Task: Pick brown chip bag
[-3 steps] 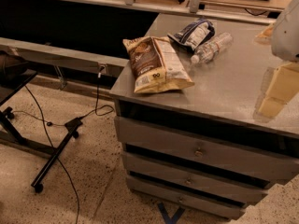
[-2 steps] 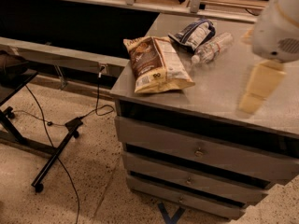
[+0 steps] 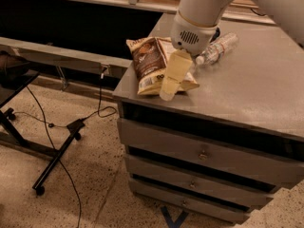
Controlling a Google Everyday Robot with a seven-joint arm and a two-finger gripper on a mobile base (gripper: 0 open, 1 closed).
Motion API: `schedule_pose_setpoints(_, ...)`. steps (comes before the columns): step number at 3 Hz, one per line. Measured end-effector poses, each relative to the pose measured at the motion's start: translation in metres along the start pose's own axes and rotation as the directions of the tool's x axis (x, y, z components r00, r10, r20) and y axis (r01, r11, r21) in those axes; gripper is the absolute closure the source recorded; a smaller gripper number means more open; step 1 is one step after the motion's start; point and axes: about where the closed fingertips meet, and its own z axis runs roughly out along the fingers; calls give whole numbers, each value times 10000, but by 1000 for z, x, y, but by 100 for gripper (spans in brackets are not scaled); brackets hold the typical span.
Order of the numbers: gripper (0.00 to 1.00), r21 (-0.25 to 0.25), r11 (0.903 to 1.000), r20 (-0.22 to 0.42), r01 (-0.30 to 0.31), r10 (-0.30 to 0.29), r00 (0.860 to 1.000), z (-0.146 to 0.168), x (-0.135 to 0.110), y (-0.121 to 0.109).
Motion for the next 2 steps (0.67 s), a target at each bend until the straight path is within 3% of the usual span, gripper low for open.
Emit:
schedule_pose_setpoints(1,0,-142,9914,-57,-1300,1299,9915,19,-32,-17)
schedule_pose_setpoints(2,0,-119,9776,26,-2099,2100,9777,21,-39,-19)
